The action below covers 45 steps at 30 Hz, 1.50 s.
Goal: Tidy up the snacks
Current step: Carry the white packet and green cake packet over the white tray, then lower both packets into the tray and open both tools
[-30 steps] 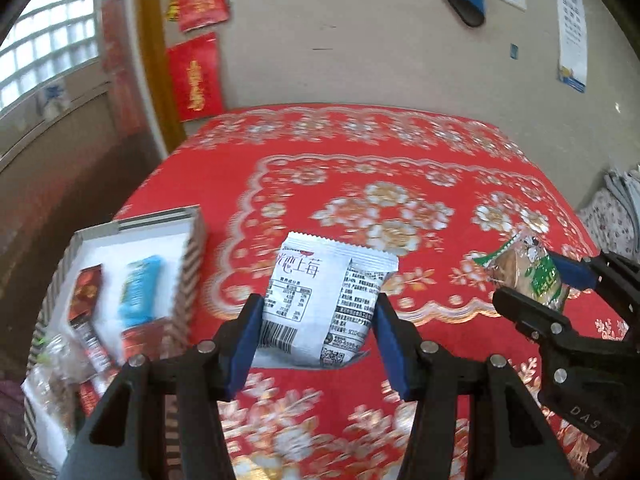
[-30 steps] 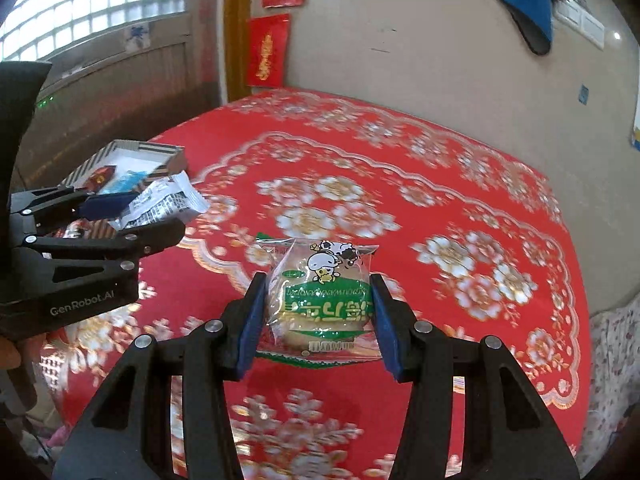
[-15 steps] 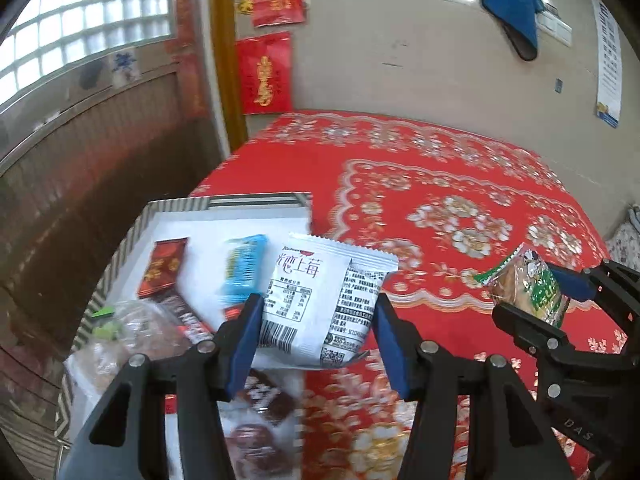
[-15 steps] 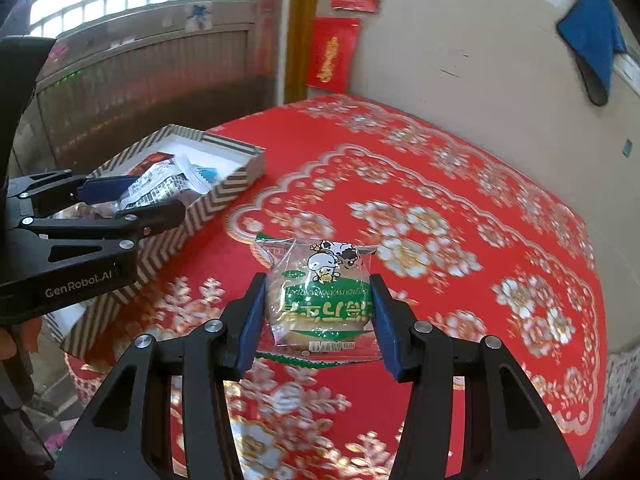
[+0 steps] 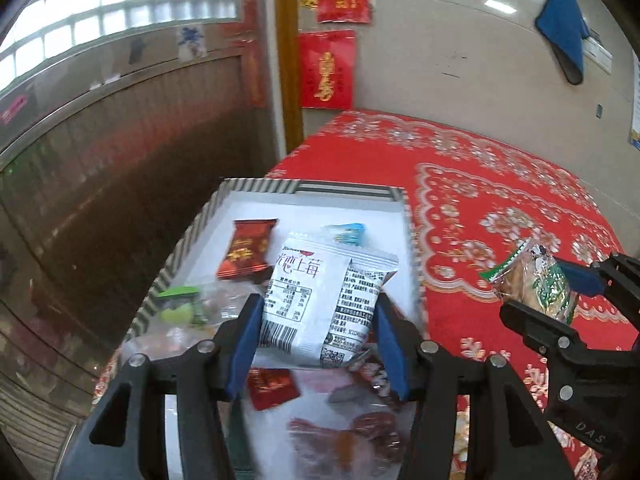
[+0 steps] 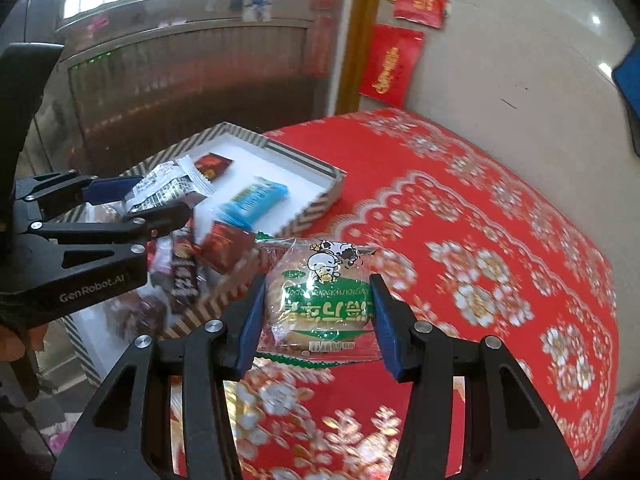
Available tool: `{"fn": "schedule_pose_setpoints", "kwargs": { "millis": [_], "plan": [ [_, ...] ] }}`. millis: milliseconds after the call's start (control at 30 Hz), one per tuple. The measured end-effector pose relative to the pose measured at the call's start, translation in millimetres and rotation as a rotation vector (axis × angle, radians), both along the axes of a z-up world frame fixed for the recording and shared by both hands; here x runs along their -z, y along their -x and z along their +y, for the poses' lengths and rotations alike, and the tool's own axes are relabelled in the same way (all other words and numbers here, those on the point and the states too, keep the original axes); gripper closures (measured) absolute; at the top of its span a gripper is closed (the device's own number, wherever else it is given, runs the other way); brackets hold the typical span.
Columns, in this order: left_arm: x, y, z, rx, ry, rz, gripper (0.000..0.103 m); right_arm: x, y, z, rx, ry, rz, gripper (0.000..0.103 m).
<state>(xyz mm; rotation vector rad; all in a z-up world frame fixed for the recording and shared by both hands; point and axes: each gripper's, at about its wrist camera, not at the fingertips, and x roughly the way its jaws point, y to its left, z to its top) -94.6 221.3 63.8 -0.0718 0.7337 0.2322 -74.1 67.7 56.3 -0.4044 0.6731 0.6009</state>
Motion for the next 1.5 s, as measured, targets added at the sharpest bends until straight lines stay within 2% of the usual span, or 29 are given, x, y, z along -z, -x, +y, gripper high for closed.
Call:
{"fn": "schedule_pose_setpoints", "kwargs": {
  "millis": [533, 1267, 1500],
  "plan": [
    [16, 9, 53, -0.107, 0.03, 0.019, 0.046, 8, -11, 66, -0.096, 0.004, 0.051, 0.054],
    [25, 5, 64, -0.139, 0.023, 0.022, 0.046, 32, -15, 99, -0.14, 0.031, 0.116, 0.054],
    [28, 5, 65, -0.164, 0.022, 0.027, 0.045, 35, -11, 104, -0.147, 0.038, 0.107, 0.054]
  ]
}}
